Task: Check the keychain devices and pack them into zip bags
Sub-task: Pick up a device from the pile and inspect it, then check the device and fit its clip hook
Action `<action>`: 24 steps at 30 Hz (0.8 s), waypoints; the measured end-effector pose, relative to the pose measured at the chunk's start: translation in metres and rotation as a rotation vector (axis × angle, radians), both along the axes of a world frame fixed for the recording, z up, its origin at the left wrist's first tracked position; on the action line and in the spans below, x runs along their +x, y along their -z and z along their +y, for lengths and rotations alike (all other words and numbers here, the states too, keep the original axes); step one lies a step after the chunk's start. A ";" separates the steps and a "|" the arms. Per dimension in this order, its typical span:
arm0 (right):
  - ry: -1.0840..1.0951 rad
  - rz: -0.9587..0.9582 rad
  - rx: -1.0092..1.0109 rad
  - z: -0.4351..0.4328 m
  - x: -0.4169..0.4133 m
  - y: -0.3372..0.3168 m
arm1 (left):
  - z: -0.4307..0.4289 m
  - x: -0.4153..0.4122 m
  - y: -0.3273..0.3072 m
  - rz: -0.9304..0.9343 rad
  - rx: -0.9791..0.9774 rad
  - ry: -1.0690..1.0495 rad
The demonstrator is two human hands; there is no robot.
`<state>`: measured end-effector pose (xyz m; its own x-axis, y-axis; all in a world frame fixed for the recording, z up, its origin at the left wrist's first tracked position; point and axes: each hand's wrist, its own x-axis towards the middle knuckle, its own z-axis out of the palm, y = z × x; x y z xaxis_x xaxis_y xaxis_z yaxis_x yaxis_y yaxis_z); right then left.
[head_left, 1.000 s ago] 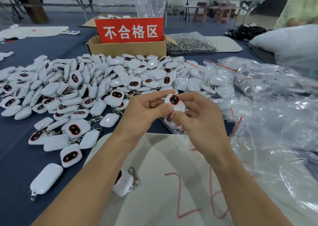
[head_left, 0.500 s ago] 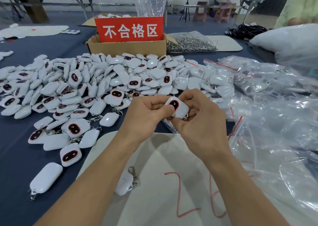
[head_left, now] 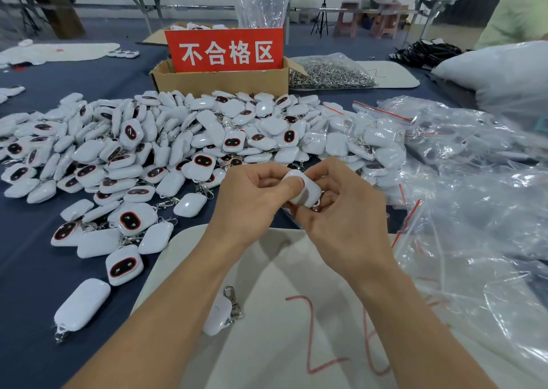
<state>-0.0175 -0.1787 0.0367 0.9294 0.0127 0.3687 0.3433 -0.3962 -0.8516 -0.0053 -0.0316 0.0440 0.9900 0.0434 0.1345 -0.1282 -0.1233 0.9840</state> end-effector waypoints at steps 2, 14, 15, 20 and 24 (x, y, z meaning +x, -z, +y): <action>-0.011 -0.009 -0.027 0.001 -0.001 0.001 | 0.000 0.001 0.000 0.024 0.009 -0.049; -0.100 0.354 0.200 -0.005 0.006 -0.003 | 0.006 0.000 -0.007 0.144 -0.068 -0.007; -0.121 0.389 0.230 -0.006 0.007 -0.002 | 0.005 0.000 -0.007 0.147 -0.062 0.006; -0.273 0.484 0.438 -0.011 0.010 -0.005 | 0.007 0.003 -0.005 0.120 -0.082 0.017; -0.276 0.456 0.508 -0.011 0.011 -0.005 | 0.008 0.003 -0.005 0.109 -0.134 0.024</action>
<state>-0.0070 -0.1896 0.0417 0.9796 0.1984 -0.0307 -0.0583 0.1347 -0.9892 -0.0019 -0.0231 0.0489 0.9993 0.0296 0.0207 -0.0210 0.0119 0.9997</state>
